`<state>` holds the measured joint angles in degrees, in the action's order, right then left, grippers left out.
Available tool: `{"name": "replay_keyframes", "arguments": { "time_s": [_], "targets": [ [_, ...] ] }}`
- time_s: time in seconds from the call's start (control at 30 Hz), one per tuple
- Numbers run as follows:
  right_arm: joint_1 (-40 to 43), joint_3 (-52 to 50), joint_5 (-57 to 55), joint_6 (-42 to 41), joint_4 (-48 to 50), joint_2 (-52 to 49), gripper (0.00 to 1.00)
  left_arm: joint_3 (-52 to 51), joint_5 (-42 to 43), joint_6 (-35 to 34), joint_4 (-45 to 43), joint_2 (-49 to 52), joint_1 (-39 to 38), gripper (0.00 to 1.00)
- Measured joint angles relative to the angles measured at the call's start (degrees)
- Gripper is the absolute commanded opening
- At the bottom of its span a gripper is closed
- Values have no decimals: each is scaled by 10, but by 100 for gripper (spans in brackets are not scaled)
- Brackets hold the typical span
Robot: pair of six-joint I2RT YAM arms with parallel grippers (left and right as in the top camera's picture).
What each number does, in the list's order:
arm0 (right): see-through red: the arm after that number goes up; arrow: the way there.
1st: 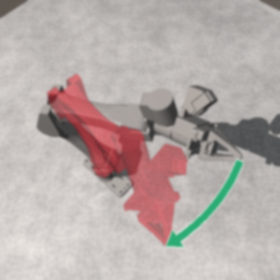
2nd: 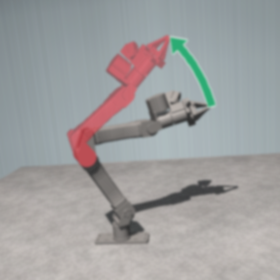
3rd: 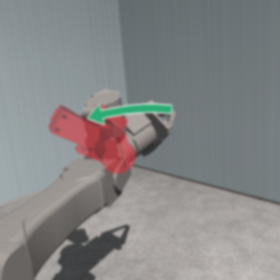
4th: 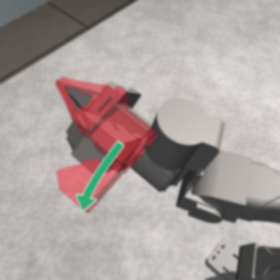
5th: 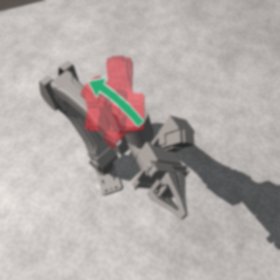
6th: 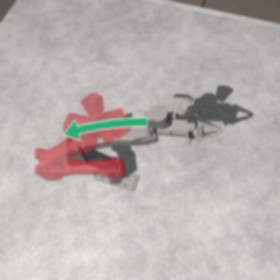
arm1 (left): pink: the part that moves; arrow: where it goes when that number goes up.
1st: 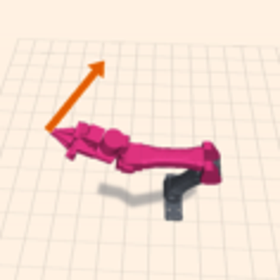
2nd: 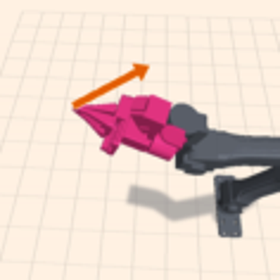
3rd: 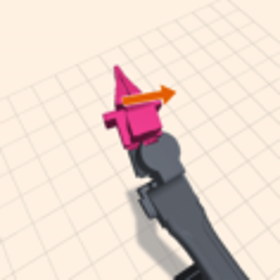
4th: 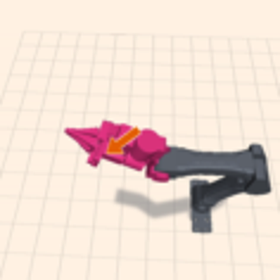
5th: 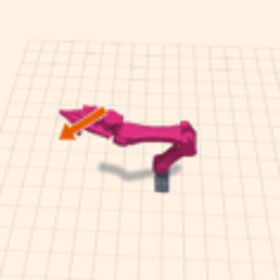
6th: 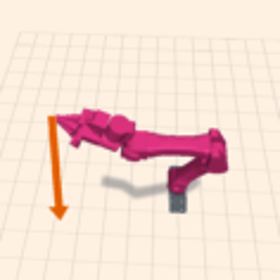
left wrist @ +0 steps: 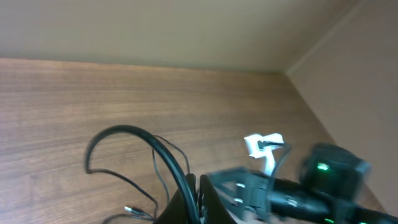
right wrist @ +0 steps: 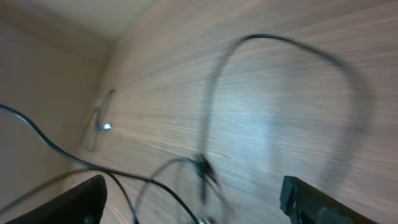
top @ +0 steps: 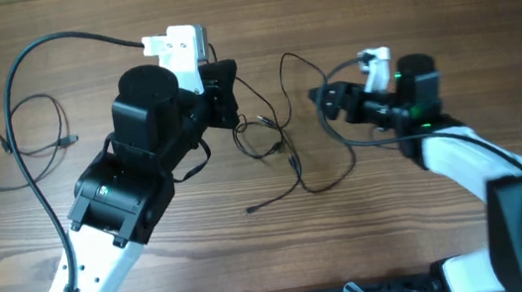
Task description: Untangle cables
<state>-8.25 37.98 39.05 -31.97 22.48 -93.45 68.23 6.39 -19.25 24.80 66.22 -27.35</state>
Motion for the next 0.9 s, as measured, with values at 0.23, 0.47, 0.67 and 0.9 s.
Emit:
{"name": "replay_keyframes", "arguments": {
  "time_s": [0.23, 0.47, 0.67, 0.9],
  "targets": [
    [-124, 0, -59, -171, 140, -130, 61, 0, 10, -6, 5, 2, 0, 4],
    [-149, 0, -118, -218, 142, -162, 4, 0, 3, -6, 5, 2, 1, 4],
    [20, 3, -29, -171, 62, -128, 5, 0, -54, -6, 3, 2, 68, 4],
    [198, 8, -39, -22, -201, -58, 5, 0, -81, -43, -69, 2, 224, 4]
  ]
}}
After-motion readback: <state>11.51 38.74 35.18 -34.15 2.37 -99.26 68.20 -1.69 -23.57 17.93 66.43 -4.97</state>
